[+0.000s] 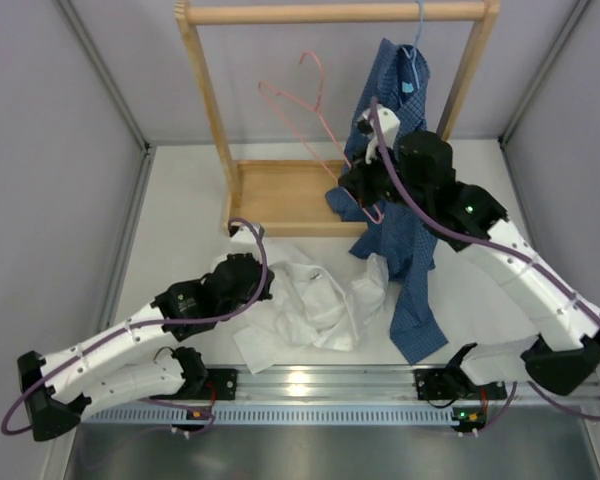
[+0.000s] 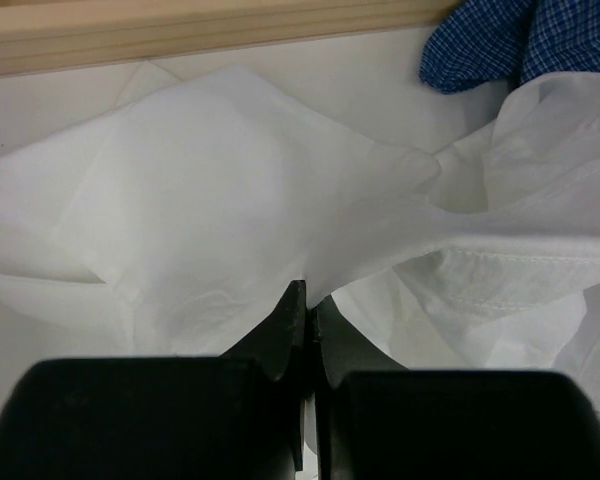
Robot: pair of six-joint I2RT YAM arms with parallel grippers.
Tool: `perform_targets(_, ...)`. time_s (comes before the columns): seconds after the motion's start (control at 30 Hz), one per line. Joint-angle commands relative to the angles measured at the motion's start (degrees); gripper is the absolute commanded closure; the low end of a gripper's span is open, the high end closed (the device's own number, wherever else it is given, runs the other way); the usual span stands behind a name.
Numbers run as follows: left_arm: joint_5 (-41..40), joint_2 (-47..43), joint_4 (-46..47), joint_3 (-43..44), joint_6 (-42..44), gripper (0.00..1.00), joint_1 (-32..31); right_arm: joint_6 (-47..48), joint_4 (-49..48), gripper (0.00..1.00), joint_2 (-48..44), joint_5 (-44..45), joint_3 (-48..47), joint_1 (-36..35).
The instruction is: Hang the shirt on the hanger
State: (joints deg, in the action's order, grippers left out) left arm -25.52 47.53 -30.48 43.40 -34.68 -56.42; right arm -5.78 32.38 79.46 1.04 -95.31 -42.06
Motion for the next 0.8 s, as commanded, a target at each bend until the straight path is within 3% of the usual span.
perform_targets(0.0,-5.2,2.6,-0.1,4.6,-2.1,1.0,1.6,-0.8,-3.1,1.0,-12.5,-9.1,8.2,0.5)
perform_targets(0.13,-4.9,6.3,-0.6,6.7,-4.2,1.0,6.1,-5.4,-4.2,1.0,-28.3,-12.4,26.8,0.4)
perform_targets(0.23,2.5,8.4,1.7,7.1,-3.5,1.0,14.0,-8.2,-3.1,1.0,-39.4,-13.8,35.7,0.4)
perform_targets(0.4,9.4,12.7,3.1,9.5,-2.2,1.0,20.1,-9.9,6.4,1.0,-51.2,-14.5,42.2,0.4)
perform_targets(0.6,13.0,16.3,5.6,11.6,-2.3,1.0,21.5,-12.6,9.7,1.0,-55.8,-21.1,46.6,0.4)
perform_targets(0.77,16.9,18.9,7.9,12.0,-3.4,1.0,21.5,-12.9,11.6,1.0,-55.3,-21.1,48.1,0.3)
